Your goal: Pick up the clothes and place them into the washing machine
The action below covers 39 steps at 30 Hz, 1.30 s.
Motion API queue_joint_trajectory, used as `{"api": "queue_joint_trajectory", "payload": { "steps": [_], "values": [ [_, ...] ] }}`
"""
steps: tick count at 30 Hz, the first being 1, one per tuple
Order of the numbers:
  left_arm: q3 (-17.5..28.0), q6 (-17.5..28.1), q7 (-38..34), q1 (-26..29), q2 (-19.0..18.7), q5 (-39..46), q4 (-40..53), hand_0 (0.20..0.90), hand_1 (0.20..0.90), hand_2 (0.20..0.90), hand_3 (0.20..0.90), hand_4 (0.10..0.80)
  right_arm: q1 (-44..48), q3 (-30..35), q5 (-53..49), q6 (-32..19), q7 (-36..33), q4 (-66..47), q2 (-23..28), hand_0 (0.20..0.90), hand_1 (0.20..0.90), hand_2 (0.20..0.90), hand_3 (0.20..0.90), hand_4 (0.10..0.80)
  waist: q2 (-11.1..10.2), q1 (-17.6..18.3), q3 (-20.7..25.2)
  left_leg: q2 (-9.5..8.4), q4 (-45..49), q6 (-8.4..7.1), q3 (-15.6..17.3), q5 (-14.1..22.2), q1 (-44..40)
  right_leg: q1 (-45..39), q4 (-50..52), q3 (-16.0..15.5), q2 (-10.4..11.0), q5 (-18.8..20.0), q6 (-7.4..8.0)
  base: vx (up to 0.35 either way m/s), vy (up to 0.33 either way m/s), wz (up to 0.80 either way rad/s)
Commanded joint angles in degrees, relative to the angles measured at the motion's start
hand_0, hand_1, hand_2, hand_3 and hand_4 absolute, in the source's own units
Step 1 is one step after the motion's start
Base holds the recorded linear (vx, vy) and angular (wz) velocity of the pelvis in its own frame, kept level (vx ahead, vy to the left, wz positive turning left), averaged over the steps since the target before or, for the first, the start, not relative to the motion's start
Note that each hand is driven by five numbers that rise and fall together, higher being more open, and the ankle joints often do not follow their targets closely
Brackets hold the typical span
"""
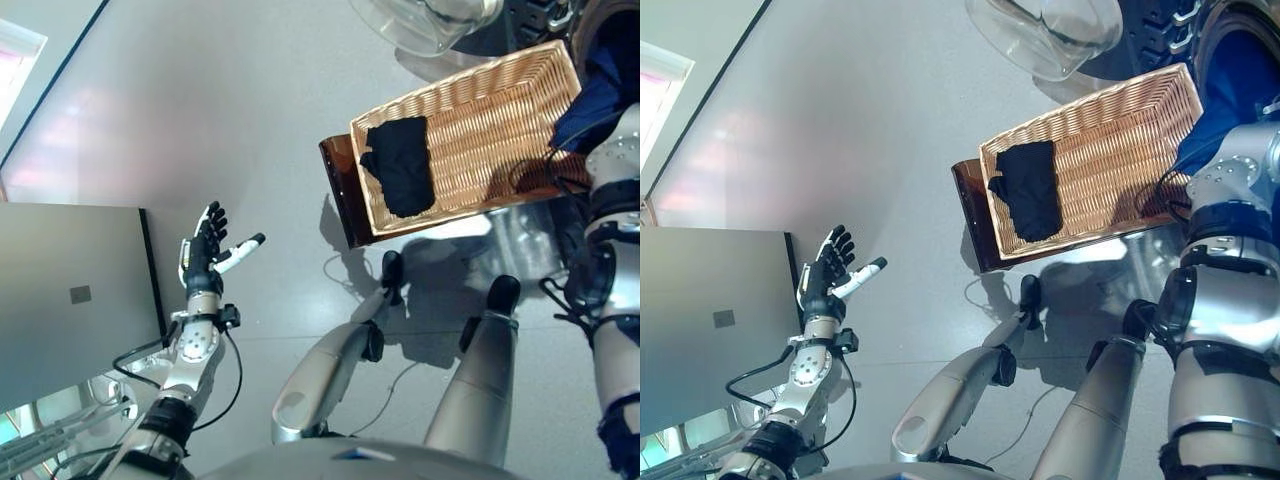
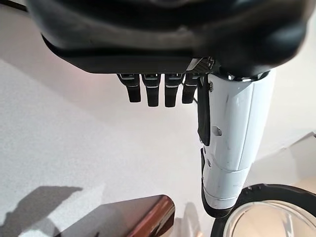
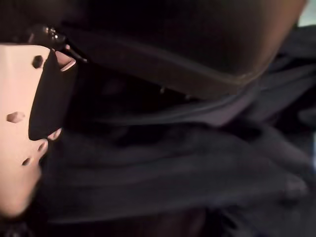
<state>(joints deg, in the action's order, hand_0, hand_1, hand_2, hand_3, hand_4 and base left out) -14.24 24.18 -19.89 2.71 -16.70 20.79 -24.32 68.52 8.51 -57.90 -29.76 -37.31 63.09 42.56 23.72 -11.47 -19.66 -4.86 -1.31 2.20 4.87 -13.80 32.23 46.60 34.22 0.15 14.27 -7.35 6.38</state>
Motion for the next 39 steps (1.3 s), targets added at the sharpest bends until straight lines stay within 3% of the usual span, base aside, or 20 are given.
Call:
{"api": "queue_joint_trajectory", "payload": {
  "steps": [1, 9, 13, 17, 29, 39],
  "values": [
    [2.56, 3.64, -0.79, -0.58, -0.86, 1.53, -0.72, 0.9, 0.9, 0.9, 0.9, 0.8, 8.21, -8.78, 4.25, -4.53, 4.33, -6.8, 8.14, 0.9, 0.9, 0.9, 0.9, 0.8, 0.82, 1.94, 4.86, 2.09, 5.87, -6.68, -0.19, 7.7, -0.61, -7.69, -15.56, 2.01, -0.57, 6.62, 0.76, 0.0, 0.0, 0.0],
    [1.41, 2.95, 1.04, -0.26, -0.14, 2.49, -2.43, 0.9, 0.9, 0.9, 0.9, 0.8, 2.74, -5.74, 1.07, -1.59, 9.24, -0.77, -0.42, 0.9, 0.9, 0.9, 0.9, 0.8, 1.24, 1.76, 4.09, 2.08, 5.86, -6.55, -0.09, 7.53, -1.01, -8.5, -15.93, 1.82, -0.66, 7.06, 0.6, -0.022, 0.008, -0.05],
    [0.91, 2.57, 2.14, 0.74, 0.23, 3.45, -3.71, 0.9, 0.9, 0.9, 0.9, 0.8, -1.64, -4.67, -1.5, -0.57, 12.73, 0.42, -7.63, 0.9, 0.9, 0.9, 0.9, 0.8, 0.54, 1.74, 2.97, 2.04, 6.1, -6.43, -0.1, 7.45, -1.27, -9.44, -16.53, 1.64, -0.91, 7.59, 0.46, -0.022, -0.007, -0.02],
    [0.72, 2.72, 2.96, 1.02, 0.22, 3.86, -3.42, 0.9, 0.9, 0.9, 0.9, 0.8, -4.35, -3.4, -2.94, -0.21, 14.43, 0.89, -11.65, 0.9, 0.9, 0.9, 0.9, 0.8, -0.37, 1.71, 2.5, 2.19, 6.51, -6.45, -0.23, 7.43, -1.48, -10.37, -16.91, 1.18, -0.92, 7.86, 0.38, -0.007, -0.008, -0.04],
    [2.16, 3.01, 3.96, 1.93, 0.23, 3.75, -5.08, 0.9, 0.9, 0.9, 0.9, 0.8, -13.76, -1.32, -10.31, -1.11, 21.97, -1.18, -25.74, 0.9, 0.9, 0.9, 0.9, 0.8, -5.96, 1.25, 1.01, 2.92, 7.65, -6.46, -1.54, 7.8, -2.32, -14.26, -19.69, -0.92, -1.44, 9.08, 0.13, -0.009, -0.025, 0.04],
    [3.98, 3.3, 3.44, 1.82, -0.02, 3.44, -5.78, 0.9, 0.9, 0.9, 0.9, 0.8, -17.43, -2.27, -13.0, -1.59, 24.77, -3.78, -31.24, 0.9, 0.9, 0.9, 0.9, 0.8, -9.49, 1.11, 0.25, 3.57, 8.28, -6.5, -2.15, 7.96, -2.58, -16.0, -20.48, -1.91, -1.94, 9.31, -0.09, 0.001, -0.025, 0.04]
  ]
}}
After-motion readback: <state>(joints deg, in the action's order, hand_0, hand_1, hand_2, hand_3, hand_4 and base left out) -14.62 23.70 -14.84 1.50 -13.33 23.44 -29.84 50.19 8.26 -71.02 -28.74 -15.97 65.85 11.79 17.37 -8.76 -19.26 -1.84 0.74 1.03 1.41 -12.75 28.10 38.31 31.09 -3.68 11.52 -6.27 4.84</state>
